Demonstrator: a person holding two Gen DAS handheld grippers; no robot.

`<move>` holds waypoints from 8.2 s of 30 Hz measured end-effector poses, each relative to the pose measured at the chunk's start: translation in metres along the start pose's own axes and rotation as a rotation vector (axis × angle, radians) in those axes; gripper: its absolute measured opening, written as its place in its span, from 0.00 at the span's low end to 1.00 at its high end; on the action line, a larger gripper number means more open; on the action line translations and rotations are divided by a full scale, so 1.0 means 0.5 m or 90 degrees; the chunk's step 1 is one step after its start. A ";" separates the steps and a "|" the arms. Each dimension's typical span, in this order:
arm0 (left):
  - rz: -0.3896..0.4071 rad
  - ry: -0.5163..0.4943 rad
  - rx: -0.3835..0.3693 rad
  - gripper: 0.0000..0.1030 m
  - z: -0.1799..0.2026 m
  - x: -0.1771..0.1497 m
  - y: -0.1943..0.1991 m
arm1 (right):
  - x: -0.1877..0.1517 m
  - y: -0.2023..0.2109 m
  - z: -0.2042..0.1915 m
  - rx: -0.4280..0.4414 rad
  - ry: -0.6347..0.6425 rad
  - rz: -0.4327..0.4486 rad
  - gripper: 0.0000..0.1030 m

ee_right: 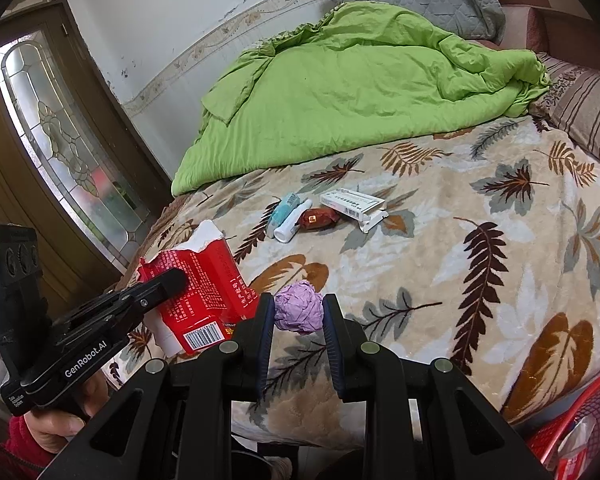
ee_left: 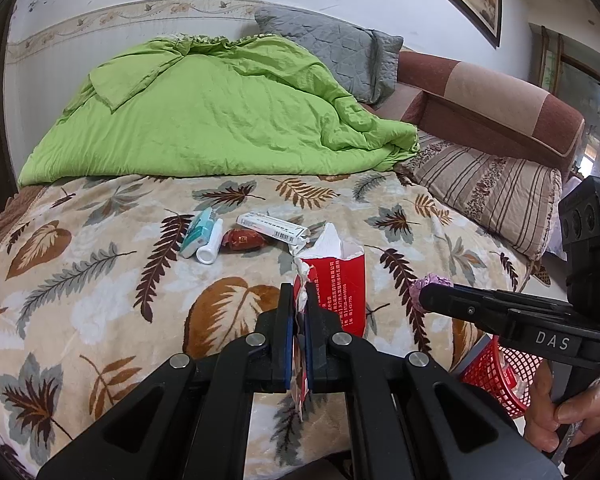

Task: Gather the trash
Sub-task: 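Lift the red tissue box and purple ball off the bed with both tools, then carry tissue box and purple ball to the red basket and open both tools, then move both empty tools back over the remaining items on the bed, then grasp the teal cartoon packet with the left tool while the right tool grasps the white medicine box, then lift the teal packet and white medicine box off the bed with both tools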

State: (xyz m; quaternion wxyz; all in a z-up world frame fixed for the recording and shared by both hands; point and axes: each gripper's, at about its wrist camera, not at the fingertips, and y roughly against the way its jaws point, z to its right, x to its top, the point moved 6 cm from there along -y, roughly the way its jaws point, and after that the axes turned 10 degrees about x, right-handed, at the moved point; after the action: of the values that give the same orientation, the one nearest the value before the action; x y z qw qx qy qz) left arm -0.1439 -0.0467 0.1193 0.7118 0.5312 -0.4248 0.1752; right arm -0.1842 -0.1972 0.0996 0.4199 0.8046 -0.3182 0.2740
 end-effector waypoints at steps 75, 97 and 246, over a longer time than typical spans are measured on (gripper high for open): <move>-0.122 -0.291 -0.338 0.40 0.676 -0.157 -0.017 | -0.225 0.568 0.397 -0.276 -0.297 0.160 0.39; -0.095 -0.125 -0.215 0.53 0.426 -0.038 -0.072 | -0.119 0.415 0.320 -0.210 -0.206 0.097 0.53; 0.021 0.041 0.204 0.32 -0.079 -0.055 -0.133 | 0.031 -0.131 0.045 0.020 -0.030 0.070 0.17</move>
State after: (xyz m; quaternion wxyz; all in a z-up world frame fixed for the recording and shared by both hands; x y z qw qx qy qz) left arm -0.0965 -0.0305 0.0541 0.6283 0.6251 -0.3770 0.2690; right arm -0.1216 -0.1918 0.0666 0.3838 0.7986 -0.3673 0.2828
